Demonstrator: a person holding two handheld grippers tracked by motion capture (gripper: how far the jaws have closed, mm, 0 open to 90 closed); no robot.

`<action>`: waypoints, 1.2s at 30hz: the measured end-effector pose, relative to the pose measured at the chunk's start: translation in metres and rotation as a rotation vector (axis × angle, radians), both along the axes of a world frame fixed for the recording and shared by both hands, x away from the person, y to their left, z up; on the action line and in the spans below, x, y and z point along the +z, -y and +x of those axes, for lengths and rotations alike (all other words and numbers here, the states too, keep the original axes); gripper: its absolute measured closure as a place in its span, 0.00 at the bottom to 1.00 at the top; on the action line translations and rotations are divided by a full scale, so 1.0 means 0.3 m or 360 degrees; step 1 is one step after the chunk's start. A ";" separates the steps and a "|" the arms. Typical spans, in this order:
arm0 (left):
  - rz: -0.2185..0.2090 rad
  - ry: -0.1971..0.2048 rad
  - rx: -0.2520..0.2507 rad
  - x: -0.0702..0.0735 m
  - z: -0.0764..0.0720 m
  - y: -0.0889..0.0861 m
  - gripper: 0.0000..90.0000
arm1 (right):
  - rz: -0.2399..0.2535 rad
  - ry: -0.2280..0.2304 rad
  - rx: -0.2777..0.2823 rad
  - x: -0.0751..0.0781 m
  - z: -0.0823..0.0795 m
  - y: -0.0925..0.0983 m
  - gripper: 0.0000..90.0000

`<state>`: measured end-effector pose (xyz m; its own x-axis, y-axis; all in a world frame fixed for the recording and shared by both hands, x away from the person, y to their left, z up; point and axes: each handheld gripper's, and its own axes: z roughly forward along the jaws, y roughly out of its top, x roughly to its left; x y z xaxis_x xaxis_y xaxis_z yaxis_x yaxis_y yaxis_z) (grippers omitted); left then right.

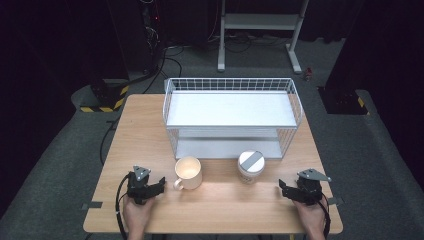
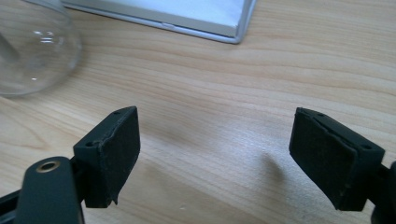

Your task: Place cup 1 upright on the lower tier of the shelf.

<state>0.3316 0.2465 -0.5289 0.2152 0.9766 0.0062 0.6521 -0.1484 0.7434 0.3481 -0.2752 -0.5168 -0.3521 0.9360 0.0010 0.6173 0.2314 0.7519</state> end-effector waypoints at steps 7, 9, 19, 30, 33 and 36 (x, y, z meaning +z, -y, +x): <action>-0.0001 0.0000 0.0001 0.000 0.000 0.000 0.25 | 0.0054 0.0038 0.0053 0.010 -0.028 -0.019 0.19; -0.0001 -0.0001 0.0001 0.000 0.000 0.000 0.25 | 0.0059 0.0054 0.0072 0.014 -0.035 -0.026 0.19; -0.0002 -0.0003 0.0000 0.000 0.000 0.000 0.25 | 0.0087 0.0057 0.0171 0.014 -0.057 -0.067 0.18; -0.0002 -0.0003 0.0000 0.000 0.000 0.000 0.25 | 0.0094 0.0061 0.0288 0.012 -0.077 -0.128 0.16; -0.0002 -0.0001 0.0002 0.000 0.000 0.000 0.25 | 0.0106 0.0062 0.0317 0.012 -0.082 -0.145 0.16; -0.0002 -0.0003 0.0001 0.000 0.000 0.000 0.25 | 0.0112 0.0068 0.0346 0.014 -0.083 -0.167 0.15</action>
